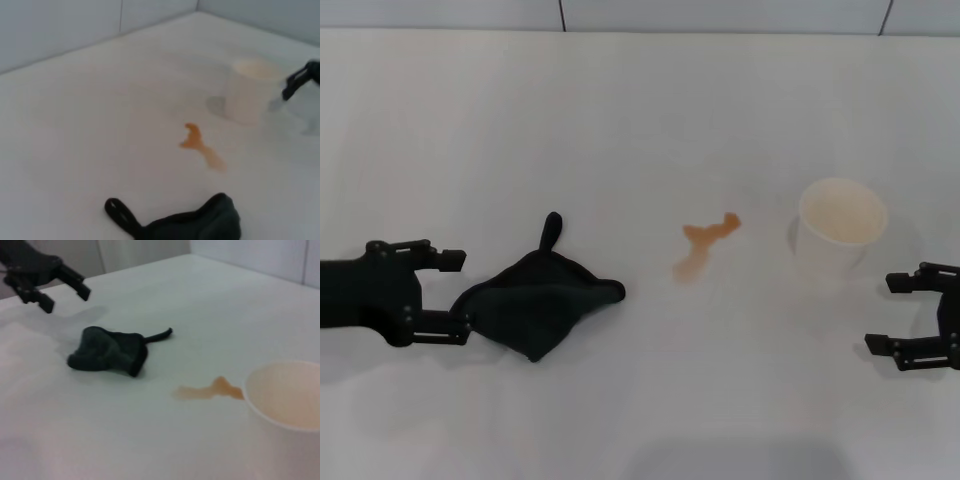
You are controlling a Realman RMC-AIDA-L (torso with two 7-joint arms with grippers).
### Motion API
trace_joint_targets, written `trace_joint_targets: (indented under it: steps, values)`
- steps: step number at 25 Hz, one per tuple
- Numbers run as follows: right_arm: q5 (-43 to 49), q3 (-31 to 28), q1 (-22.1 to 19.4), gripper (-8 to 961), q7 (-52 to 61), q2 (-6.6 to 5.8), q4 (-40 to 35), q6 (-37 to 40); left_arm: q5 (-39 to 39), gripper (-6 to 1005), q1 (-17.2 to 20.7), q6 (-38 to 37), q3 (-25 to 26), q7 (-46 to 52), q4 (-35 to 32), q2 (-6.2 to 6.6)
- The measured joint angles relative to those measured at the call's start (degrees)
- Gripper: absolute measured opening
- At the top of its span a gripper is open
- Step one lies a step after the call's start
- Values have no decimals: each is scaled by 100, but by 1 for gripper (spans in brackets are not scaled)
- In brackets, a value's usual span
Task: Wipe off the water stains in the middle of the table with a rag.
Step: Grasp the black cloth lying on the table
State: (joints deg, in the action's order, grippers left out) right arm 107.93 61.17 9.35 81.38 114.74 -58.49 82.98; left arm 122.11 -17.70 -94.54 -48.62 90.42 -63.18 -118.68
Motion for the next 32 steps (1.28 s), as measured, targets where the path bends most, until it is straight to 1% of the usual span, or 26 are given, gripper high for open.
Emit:
trace_joint_targets:
  steps: [3,6,9,12,13,15,19,22,23,28,32]
  values:
    - [41,-260,21,872,146,-1,-241,412,344,874,-156,-14,-200,457,-389,11]
    - [188,-479,42,872,371,-3,-561,849,826,874,-519,-176,-341,889,-523,24]
    - [433,-504,95,872,656,-5,-859,1097,1413,875,-980,-391,-394,1160,-471,41]
    - [510,-476,178,872,766,-2,-939,1320,1720,875,-1336,-499,-443,1206,-451,29]
    - [512,-459,193,872,773,1,-955,1378,1828,875,-1541,-514,-528,1214,-401,22]
    - [514,-411,200,872,776,8,-972,1430,1915,874,-1692,-498,-596,1224,-322,14]
    - [517,-135,253,872,825,17,-940,1425,2236,874,-2089,-342,-700,1185,90,-9]
    - [519,78,293,873,887,20,-938,1395,2283,875,-2293,-186,-805,1133,511,-5]
    - [519,125,308,873,902,21,-937,1390,2310,875,-2353,-66,-911,1118,646,-9]
    - [519,227,340,873,922,23,-917,1345,2325,839,-2409,349,-1377,1110,941,-24]
    - [495,264,383,873,945,29,-916,1339,2341,810,-2425,588,-1555,1065,1142,-24]
